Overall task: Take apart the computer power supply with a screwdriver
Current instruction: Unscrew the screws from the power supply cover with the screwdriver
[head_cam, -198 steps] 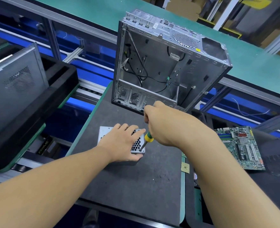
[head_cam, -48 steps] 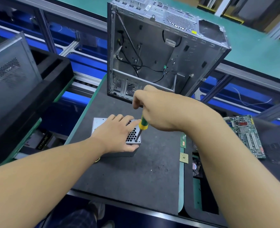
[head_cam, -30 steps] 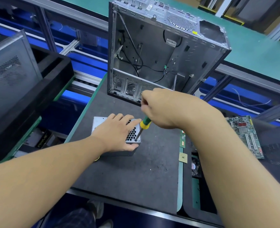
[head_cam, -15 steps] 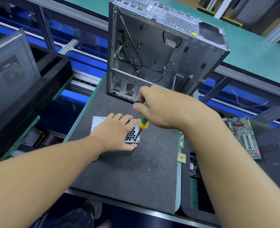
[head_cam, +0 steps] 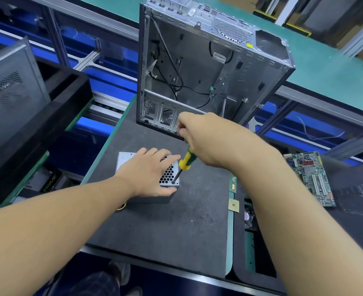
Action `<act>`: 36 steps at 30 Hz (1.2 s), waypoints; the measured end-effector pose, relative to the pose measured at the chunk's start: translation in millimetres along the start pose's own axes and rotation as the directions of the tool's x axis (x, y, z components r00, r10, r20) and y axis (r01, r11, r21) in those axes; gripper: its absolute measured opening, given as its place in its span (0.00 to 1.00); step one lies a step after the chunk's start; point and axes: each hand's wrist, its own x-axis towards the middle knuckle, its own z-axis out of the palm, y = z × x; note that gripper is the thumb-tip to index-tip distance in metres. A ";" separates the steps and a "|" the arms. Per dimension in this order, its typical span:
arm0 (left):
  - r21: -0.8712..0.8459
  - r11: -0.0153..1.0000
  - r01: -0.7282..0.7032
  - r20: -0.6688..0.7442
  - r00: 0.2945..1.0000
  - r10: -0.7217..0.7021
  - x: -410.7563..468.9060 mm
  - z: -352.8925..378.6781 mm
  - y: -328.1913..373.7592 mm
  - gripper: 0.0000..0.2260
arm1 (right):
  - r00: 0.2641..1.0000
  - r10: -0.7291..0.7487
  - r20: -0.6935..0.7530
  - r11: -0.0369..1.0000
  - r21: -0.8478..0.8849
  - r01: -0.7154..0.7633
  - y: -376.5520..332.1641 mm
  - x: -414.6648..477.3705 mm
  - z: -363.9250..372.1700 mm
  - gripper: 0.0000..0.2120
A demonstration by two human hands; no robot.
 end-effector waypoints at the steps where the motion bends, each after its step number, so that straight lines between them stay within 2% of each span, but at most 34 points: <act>1: -0.009 1.000 -0.005 -0.006 1.000 0.005 0.5 -1.0 0.3 0.37 | 1.000 -0.018 0.019 1.000 0.013 0.017 -1.3 -0.5 0.8 0.08; 3: -0.039 0.998 -0.051 -0.092 0.995 0.047 -0.1 -2.0 1.7 0.33 | 0.996 -0.046 0.077 0.995 0.088 0.039 -3.9 -1.8 -1.3 0.12; 5: -0.067 0.992 -0.108 -0.245 0.965 0.089 -1.1 -1.2 2.7 0.28 | 0.992 -0.068 0.108 0.991 0.124 0.054 -6.8 -2.9 -3.3 0.11; 7: -0.080 0.990 -0.115 -0.287 0.954 0.088 -1.2 -1.7 3.3 0.27 | 0.994 -0.035 0.102 0.993 0.113 0.023 -7.3 -1.8 -1.3 0.09; 9: -0.076 0.993 -0.093 -0.229 0.971 0.073 -0.5 -1.9 3.1 0.29 | 0.998 0.049 0.051 0.996 0.067 -0.052 -7.8 1.3 4.4 0.06; 11: -0.053 0.997 -0.055 -0.109 0.993 0.049 -0.1 -1.8 2.0 0.33 | 0.990 0.140 0.018 0.990 -0.018 -0.139 -7.6 2.6 9.5 0.11; 14: -0.039 0.999 -0.005 0.001 1.000 0.005 -1.1 0.0 -0.2 0.37 | 0.986 0.168 -0.013 0.981 -0.096 -0.168 -5.1 3.2 13.5 0.09; 17: -0.056 0.998 -0.027 -0.035 0.999 0.025 -0.3 -2.9 1.0 0.34 | 0.997 0.075 -0.008 0.993 -0.089 -0.075 -5.1 2.8 10.4 0.04; 20: -0.083 0.992 -0.099 -0.215 0.973 0.079 -1.0 -2.2 3.3 0.28 | 0.997 0.019 0.078 0.998 0.053 -0.023 -10.1 -2.0 2.4 0.06; 22: -0.096 0.992 -0.085 -0.194 0.979 0.065 -0.8 -1.8 2.8 0.26 | 0.992 0.043 0.116 0.995 0.080 -0.053 -13.1 -3.2 1.3 0.06; 24: -0.097 0.994 -0.047 -0.125 0.992 0.035 -0.2 -1.5 1.5 0.28 | 0.984 0.137 0.111 0.983 0.110 -0.149 -14.2 -1.7 1.6 0.13; 26: -0.101 0.993 -0.055 -0.137 0.990 0.041 -0.6 -1.0 1.1 0.29 | 0.976 0.201 0.084 0.969 0.129 -0.211 -14.8 -0.5 1.6 0.18; 29: -0.112 0.990 -0.089 -0.207 0.976 0.064 -0.6 -0.4 2.6 0.26 | 0.992 0.126 0.016 0.988 0.088 -0.127 -11.8 1.4 4.3 0.14; 32: -0.116 0.989 -0.088 -0.233 0.971 0.059 -0.9 0.1 2.8 0.27 | 0.996 0.066 0.067 0.989 0.129 -0.074 -7.4 1.0 1.8 0.06; 36: -0.107 0.993 -0.048 -0.120 0.992 0.035 -0.9 -0.4 1.6 0.30 | 0.989 0.036 0.141 0.978 0.198 -0.064 -5.8 -2.4 -4.0 0.08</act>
